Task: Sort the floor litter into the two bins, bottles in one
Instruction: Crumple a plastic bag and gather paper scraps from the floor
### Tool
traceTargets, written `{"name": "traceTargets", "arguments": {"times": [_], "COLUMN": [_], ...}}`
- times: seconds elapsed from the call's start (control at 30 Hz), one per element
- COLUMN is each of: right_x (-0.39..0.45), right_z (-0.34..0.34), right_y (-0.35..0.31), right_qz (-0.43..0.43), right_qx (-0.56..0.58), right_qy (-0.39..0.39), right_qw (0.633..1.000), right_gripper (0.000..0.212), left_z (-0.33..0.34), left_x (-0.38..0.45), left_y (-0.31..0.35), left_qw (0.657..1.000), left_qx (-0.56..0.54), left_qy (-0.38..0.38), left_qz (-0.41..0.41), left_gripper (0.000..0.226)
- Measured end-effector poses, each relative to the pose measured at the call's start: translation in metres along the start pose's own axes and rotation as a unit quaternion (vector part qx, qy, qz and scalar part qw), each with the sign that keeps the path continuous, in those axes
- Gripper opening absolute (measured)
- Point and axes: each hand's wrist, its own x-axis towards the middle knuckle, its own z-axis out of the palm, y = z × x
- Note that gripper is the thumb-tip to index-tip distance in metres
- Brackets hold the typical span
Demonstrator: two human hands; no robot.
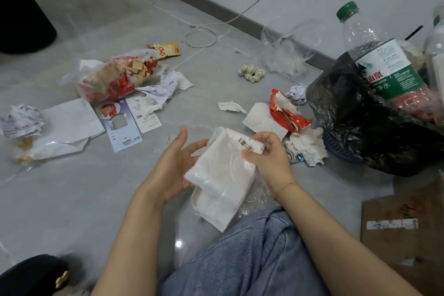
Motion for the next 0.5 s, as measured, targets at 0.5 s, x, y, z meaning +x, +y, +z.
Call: {"name": "traceTargets", "arguments": {"times": [0.5], "right_x": [-0.011], "right_z": [0.003], "right_y": [-0.009], "right_qz": [0.132], "right_qx": [0.069], "right_qy": [-0.113], "right_qw": [0.982], "right_gripper": [0.045], "left_z": [0.011], "left_x": [0.010], "left_y": [-0.025], "left_qw": [0.967], "left_qx": [0.154], "left_qy": [0.126], "left_qz": [0.157], "left_gripper": [0.027]}}
